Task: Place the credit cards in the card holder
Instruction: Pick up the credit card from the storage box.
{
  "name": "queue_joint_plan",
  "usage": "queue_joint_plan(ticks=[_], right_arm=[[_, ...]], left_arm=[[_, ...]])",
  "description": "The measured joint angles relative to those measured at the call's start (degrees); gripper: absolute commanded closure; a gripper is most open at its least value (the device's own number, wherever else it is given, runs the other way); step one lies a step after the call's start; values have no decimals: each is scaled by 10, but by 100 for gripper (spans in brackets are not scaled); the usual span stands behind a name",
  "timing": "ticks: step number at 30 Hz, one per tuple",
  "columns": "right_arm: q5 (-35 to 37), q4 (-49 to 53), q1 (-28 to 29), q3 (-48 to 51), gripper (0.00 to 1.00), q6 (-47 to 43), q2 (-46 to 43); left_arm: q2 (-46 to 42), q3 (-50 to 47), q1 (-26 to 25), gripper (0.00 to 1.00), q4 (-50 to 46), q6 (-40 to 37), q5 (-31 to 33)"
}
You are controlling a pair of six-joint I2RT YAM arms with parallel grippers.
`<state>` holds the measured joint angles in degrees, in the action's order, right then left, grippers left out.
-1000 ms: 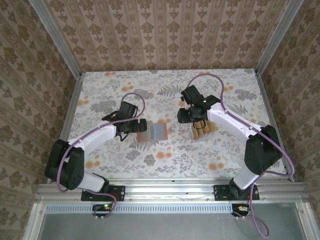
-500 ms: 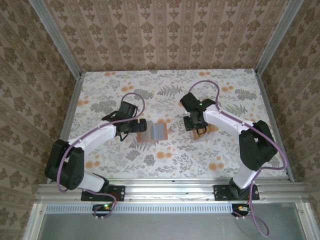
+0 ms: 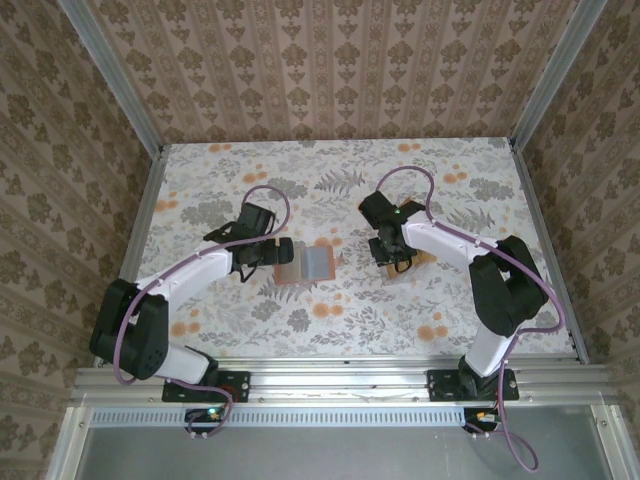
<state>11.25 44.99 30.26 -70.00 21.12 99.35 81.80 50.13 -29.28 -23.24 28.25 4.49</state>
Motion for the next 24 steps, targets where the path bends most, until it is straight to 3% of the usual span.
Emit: queue_joint_plan(ticks=[24], right_arm=[[-14, -14, 0, 6, 100, -2, 19]], left_arm=[[0, 0, 0, 0, 0, 0, 0]])
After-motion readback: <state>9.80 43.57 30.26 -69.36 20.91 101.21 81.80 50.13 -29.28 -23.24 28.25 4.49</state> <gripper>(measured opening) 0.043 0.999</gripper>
